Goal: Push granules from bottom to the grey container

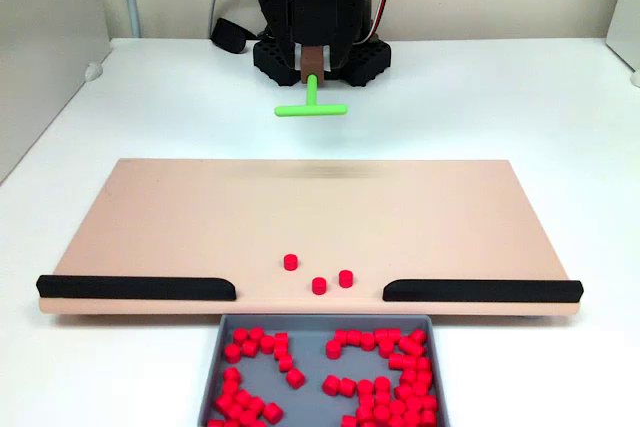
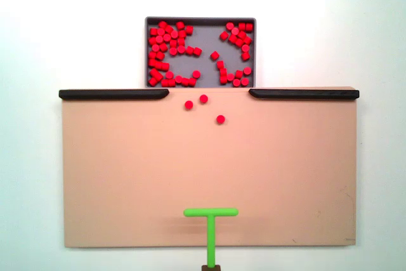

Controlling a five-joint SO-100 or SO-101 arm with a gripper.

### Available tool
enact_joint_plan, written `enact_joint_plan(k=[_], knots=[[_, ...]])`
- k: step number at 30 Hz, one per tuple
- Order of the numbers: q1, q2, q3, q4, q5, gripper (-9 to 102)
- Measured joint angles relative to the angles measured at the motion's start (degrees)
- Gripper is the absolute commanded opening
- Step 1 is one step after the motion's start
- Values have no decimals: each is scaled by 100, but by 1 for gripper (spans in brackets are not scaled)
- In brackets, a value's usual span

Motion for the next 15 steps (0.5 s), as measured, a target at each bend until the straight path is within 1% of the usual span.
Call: enact_joint_plan(k=[15], knots=[[0, 0, 0, 0, -114, 2]])
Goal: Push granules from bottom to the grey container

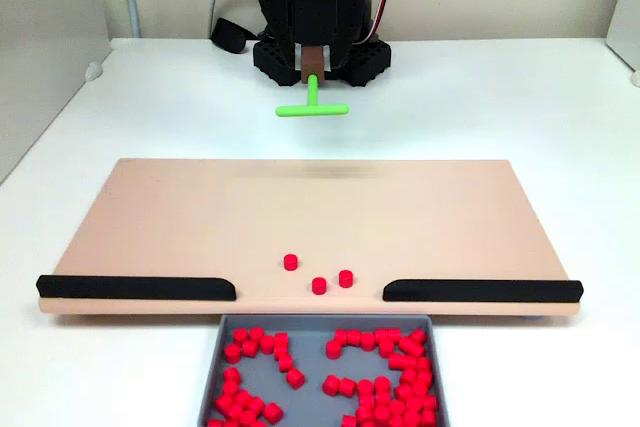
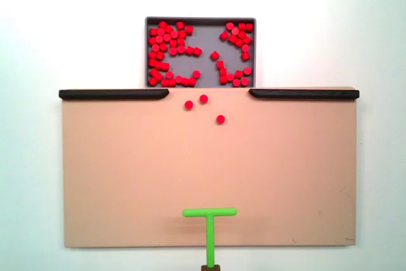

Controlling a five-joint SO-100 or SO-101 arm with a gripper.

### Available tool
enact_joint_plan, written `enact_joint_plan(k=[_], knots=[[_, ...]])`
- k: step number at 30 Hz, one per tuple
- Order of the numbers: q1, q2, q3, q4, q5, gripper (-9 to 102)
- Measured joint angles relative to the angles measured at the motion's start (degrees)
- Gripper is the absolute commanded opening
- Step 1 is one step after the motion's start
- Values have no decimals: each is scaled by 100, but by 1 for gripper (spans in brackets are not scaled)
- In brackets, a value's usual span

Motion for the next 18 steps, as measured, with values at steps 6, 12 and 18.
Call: enact_joint_plan(k=[6, 12, 18], knots=[[0, 53, 0, 0, -141, 2], [97, 185, 0, 0, -202, 2], [97, 255, 0, 0, -202, 2]])
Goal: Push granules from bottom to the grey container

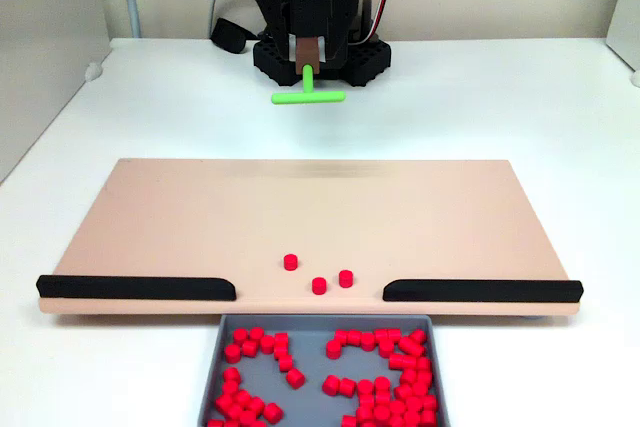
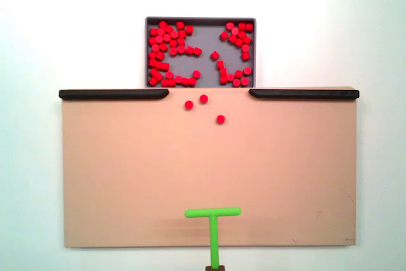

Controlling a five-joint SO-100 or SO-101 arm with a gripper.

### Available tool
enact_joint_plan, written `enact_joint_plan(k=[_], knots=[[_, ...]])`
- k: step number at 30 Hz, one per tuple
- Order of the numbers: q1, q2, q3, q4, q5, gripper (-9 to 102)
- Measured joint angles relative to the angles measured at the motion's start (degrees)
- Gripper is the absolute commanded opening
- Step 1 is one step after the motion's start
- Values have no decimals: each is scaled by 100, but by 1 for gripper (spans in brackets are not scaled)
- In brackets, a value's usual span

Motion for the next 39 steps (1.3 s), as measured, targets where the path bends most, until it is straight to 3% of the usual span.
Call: enact_joint_plan(k=[23, 39], knots=[[88, -105, 0, -123, -79, 0], [149, -413, 853, -1371, -149, 0]])
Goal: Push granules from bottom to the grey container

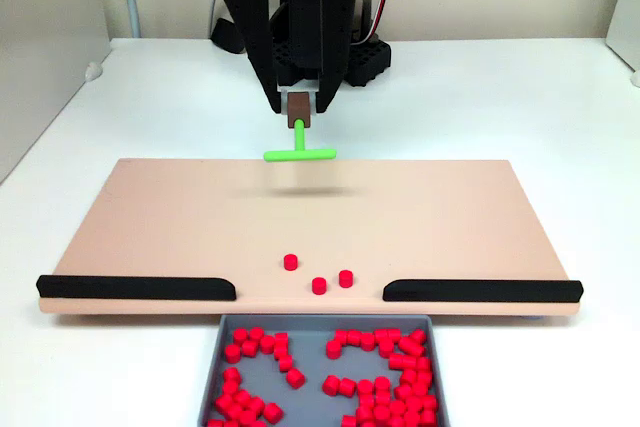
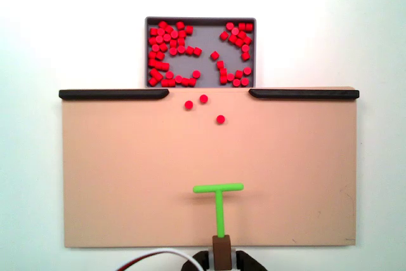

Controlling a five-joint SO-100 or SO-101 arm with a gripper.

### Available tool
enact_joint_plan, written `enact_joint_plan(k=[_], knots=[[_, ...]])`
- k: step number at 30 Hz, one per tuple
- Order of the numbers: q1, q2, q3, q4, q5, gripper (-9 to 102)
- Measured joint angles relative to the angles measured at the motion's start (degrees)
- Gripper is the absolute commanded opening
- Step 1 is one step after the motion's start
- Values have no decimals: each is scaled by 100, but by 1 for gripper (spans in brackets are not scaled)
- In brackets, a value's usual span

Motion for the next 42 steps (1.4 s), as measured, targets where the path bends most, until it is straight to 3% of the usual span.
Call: enact_joint_plan(k=[21, 42], knots=[[-422, -773, 0, -1072, 888, 1], [-501, -1169, 0, -1107, 773, 1]])
